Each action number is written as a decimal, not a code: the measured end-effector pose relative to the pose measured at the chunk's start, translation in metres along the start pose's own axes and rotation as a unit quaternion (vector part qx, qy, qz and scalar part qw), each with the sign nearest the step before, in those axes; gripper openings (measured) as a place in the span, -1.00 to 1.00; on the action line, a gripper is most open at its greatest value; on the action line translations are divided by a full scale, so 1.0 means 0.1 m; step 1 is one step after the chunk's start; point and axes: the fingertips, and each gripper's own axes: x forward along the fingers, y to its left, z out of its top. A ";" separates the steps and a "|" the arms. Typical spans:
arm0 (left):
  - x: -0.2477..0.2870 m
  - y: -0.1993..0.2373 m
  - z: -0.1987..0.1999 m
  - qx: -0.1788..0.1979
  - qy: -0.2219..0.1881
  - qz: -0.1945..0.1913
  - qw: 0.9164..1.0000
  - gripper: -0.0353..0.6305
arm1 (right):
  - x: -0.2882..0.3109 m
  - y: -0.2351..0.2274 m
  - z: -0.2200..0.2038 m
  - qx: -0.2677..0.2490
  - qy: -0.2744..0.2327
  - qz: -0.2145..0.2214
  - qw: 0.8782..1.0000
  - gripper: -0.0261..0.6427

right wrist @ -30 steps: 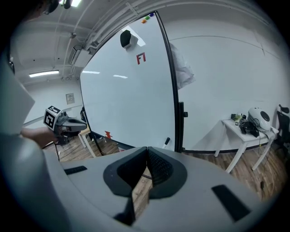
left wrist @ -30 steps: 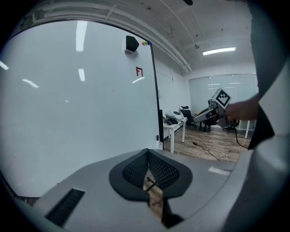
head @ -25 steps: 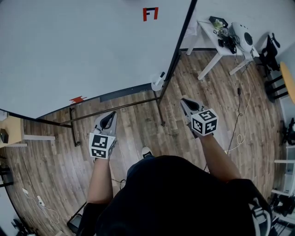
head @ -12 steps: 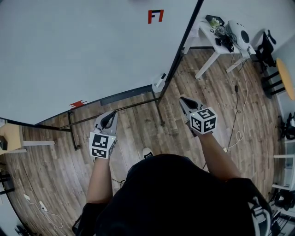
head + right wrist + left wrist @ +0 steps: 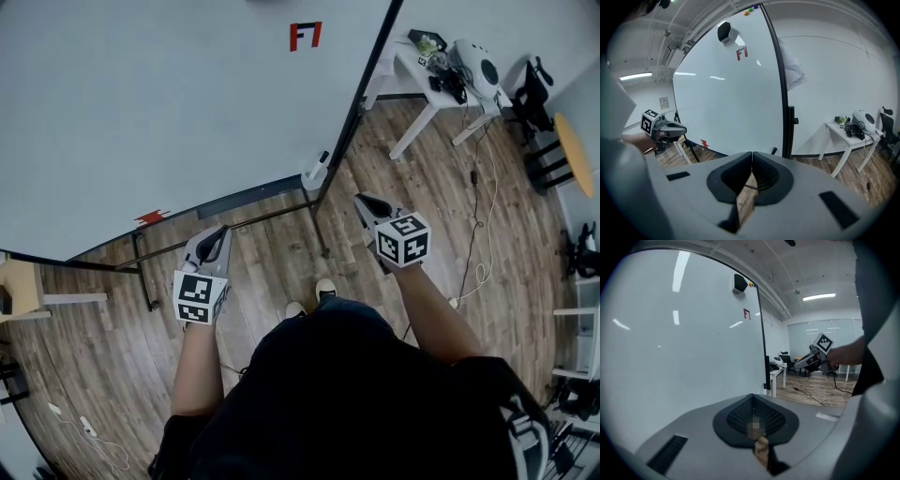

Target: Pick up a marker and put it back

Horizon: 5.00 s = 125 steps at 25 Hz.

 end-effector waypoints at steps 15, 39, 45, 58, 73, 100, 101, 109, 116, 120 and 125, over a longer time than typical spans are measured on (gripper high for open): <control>0.46 0.09 0.14 0.012 0.026 0.020 0.999 -0.86 | 0.46 -0.43 0.11 0.012 -0.007 0.030 0.999 -0.92; 1.06 0.28 0.08 -0.016 0.067 0.042 0.997 -0.86 | 1.55 -0.84 -0.14 0.034 0.057 0.081 0.994 -0.73; 1.13 0.31 0.00 -0.021 0.078 0.039 0.996 -0.86 | 1.76 -0.89 -0.24 0.046 0.070 0.079 0.993 -0.71; 1.19 0.37 -0.17 -0.036 0.092 0.030 0.995 -0.86 | 2.10 -0.93 -0.46 0.078 0.088 0.074 0.990 -0.64; 1.19 0.42 -0.22 -0.039 0.094 0.025 0.995 -0.86 | 2.24 -0.93 -0.46 0.086 0.088 0.074 0.990 -0.64; 0.99 0.38 -0.13 -0.026 0.079 0.030 0.996 -0.86 | 2.04 -0.76 -0.10 0.020 0.039 0.064 0.997 -0.74; 0.98 0.38 -0.13 -0.025 0.078 0.030 0.996 -0.86 | 2.02 -0.75 -0.08 0.018 0.036 0.064 0.997 -0.74; 0.84 0.33 0.00 -0.013 0.061 0.031 0.998 -0.86 | 1.72 -0.64 0.18 0.006 0.005 0.064 0.998 -0.74; 0.72 0.23 0.11 0.002 0.045 0.029 0.999 -0.86 | 1.36 -0.58 0.36 0.003 -0.024 0.058 0.998 -0.74; 0.66 0.18 0.18 0.010 0.036 0.027 0.999 -0.86 | 1.12 -0.57 0.44 0.004 -0.038 0.052 0.998 -0.74; 0.61 0.10 0.27 0.020 0.025 0.022 0.999 -0.86 | 0.84 -0.56 0.44 0.003 -0.049 0.044 0.998 -0.74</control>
